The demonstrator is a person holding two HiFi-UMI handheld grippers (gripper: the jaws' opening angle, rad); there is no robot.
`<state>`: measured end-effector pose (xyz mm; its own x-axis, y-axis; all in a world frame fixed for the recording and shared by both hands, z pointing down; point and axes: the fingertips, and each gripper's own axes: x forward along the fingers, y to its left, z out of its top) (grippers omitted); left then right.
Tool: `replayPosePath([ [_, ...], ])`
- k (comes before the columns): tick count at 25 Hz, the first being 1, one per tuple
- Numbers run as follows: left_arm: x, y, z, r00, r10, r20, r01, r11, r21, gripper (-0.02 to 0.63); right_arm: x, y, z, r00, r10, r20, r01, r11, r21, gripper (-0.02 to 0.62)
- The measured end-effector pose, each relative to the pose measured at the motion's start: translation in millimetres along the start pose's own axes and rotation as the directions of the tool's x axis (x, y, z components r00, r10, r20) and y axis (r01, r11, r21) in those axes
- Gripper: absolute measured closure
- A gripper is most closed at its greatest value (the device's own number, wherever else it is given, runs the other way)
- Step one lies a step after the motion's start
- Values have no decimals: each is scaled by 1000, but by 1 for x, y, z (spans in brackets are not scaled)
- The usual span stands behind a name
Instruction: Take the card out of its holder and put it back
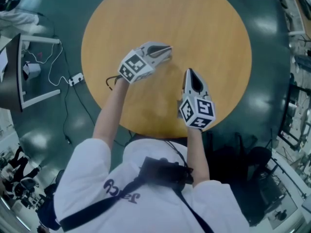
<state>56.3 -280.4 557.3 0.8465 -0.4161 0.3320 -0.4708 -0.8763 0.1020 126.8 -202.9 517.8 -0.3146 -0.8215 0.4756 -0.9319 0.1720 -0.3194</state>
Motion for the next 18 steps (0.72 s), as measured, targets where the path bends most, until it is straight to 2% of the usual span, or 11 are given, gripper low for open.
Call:
replayPosePath([
  [5,-6,1,-3,998,45,52,-43,998,-45,577,0,4,0,1000,9,2,-9,1000,0,575],
  [9,-5,-8,-35,998,67,4,-66,996,-53,577,-2,1,-1,1000,4,0,-4,1000,0,575],
  [13,-8,-7,-52,994,106,34,-99,982,-160,577,-4,-6,1,1000,-3,-2,3,1000,1,575],
  [18,-2,-10,-70,997,63,-40,-67,989,-130,577,-3,-7,5,1000,2,8,-2,1000,0,575],
])
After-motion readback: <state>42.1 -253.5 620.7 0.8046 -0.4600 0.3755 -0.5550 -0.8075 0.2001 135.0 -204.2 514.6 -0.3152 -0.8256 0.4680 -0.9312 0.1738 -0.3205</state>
